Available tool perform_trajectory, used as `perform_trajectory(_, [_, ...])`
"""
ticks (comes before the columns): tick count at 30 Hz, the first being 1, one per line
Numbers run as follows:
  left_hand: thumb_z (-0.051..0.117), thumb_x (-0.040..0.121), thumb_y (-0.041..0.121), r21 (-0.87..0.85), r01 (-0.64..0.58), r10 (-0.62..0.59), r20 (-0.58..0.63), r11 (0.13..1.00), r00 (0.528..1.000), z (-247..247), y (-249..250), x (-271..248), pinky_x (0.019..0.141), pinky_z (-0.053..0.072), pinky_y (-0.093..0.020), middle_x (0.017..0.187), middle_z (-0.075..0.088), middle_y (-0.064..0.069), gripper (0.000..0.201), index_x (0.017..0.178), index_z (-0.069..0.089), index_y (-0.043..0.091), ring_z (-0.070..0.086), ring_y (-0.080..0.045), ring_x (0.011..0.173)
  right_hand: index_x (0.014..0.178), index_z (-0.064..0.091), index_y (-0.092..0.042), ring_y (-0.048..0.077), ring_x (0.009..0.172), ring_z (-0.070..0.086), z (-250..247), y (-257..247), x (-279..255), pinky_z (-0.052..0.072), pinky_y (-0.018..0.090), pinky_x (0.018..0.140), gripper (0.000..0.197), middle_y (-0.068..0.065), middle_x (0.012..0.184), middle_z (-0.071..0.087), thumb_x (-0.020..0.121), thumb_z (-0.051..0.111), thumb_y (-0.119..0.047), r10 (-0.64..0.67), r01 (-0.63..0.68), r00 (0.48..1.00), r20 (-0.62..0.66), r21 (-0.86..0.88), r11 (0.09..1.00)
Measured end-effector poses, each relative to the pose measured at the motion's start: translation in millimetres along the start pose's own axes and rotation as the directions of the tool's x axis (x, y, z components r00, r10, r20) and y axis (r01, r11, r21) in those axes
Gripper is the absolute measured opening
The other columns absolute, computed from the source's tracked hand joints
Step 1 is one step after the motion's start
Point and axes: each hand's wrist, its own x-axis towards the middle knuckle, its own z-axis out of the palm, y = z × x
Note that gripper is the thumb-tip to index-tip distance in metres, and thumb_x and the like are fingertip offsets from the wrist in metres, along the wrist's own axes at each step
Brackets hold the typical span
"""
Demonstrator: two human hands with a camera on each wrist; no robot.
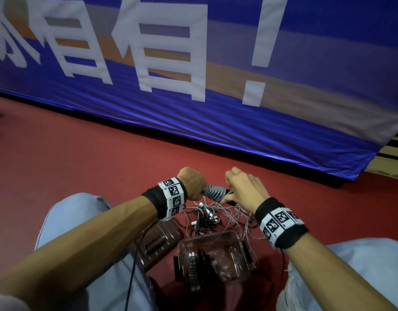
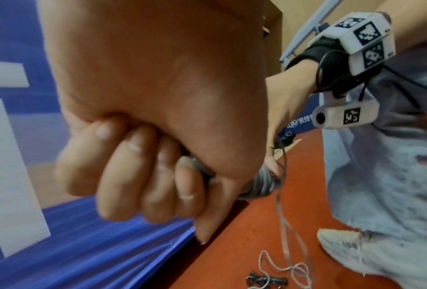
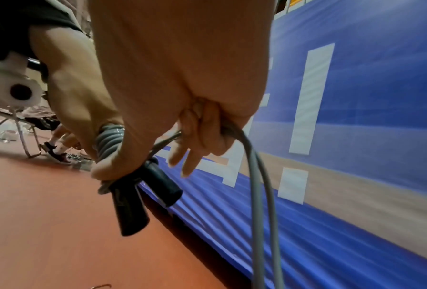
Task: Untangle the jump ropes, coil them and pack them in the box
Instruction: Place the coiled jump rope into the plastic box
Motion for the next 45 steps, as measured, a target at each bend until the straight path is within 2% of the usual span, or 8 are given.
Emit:
perform_trajectory(6, [0.049,0.095,0.026,0.208,-0.232,0.267,-0.157,0.95,0.951,-2,-12,-6,0.063,0.042,-0.032,0.082,0.066,0.0,0.018,0.09,0.063,0.016,0.063,-0.024,0.072,0.114,0.07,-0.01,0.024,0.097,0.069,10,1,3,0.058,0.04,0.086,0.066,0.008,0.112,0.073,0.072,0.084,-0.059,-0.019,-0.087,0.949,0.313,0.322,0.943])
perform_trajectory(10, [0.051,0.095,0.027,0.224,-0.304,0.358,-0.262,0.926,0.896,0,-28,-3,0.062,0.04,-0.032,0.085,0.073,-0.003,0.021,0.084,0.066,0.017,0.07,-0.029,0.078,0.064,0.056,-0.021,0.016,0.047,0.037,16,-5,0,0.031,0.029,0.051,0.045,-0.006,0.055,0.049,0.075,0.087,-0.051,-0.079,-0.2,0.91,0.407,0.598,0.777])
perform_trajectory(14, [0.056,0.097,0.036,0.194,-0.363,0.411,-0.431,0.911,0.803,0,-44,1,0.056,0.047,-0.031,0.077,0.068,0.001,0.023,0.085,0.064,0.019,0.068,-0.027,0.065,0.072,0.067,-0.022,0.005,0.042,0.034,-4,-16,1,0.023,0.025,0.046,0.033,-0.012,0.052,0.05,0.079,0.085,-0.049,-0.193,-0.245,0.87,0.453,0.739,0.628])
perform_trajectory(19, [0.067,0.094,0.038,0.155,-0.433,0.404,-0.712,0.888,0.574,-5,-49,-3,0.043,0.047,-0.032,0.071,0.059,-0.002,0.024,0.087,0.062,0.016,0.062,-0.029,0.053,0.118,0.064,0.015,0.001,0.044,0.048,-15,-24,-2,0.033,0.014,0.039,0.063,0.028,0.102,0.071,0.084,0.082,-0.035,-0.365,-0.346,0.79,0.493,0.849,0.399])
perform_trajectory(22, [0.06,0.098,0.036,0.128,-0.455,0.356,-0.813,0.881,0.461,-10,-47,-7,0.043,0.045,-0.031,0.071,0.057,-0.003,0.026,0.085,0.061,0.014,0.059,-0.028,0.053,0.126,0.059,0.012,0.003,0.044,0.046,-13,-27,-4,0.033,0.015,0.038,0.082,0.024,0.102,0.067,0.072,0.091,-0.041,-0.45,-0.393,0.752,0.482,0.876,0.281])
perform_trajectory(29, [0.063,0.097,0.03,-0.033,-0.501,0.19,-0.902,0.865,0.388,-21,-43,-20,0.046,0.031,-0.024,0.067,0.057,-0.001,0.027,0.077,0.059,0.012,0.052,-0.024,0.047,0.113,0.064,0.006,0.003,0.043,0.042,-31,-25,-11,0.024,0.018,0.038,0.076,0.019,0.093,0.069,0.073,0.086,-0.054,-0.548,-0.356,0.757,0.356,0.928,0.112])
perform_trajectory(36, [0.061,0.1,0.03,-0.527,-0.442,-0.317,-0.826,0.726,0.465,-24,-28,-21,0.043,0.036,-0.032,0.052,0.048,0.005,0.041,0.064,0.045,0.019,0.04,-0.021,0.043,0.097,0.068,-0.011,0.01,0.044,0.038,-40,-24,-9,0.03,0.016,0.035,0.08,0.016,0.078,0.058,0.066,0.067,-0.085,-0.337,-0.26,0.91,0.24,0.966,-0.013])
perform_trajectory(45, [0.05,0.075,0.022,-0.907,-0.217,-0.506,-0.387,0.362,0.771,-22,-8,-12,0.05,0.044,-0.035,0.055,0.058,-0.006,0.018,0.063,0.054,0.01,0.059,-0.034,0.06,0.085,0.051,-0.01,0.002,0.027,0.019,-51,-32,-4,0.011,0.015,0.033,0.039,-0.007,0.049,0.043,0.099,0.042,-0.046,-0.033,-0.263,0.959,0.28,0.846,-0.464])
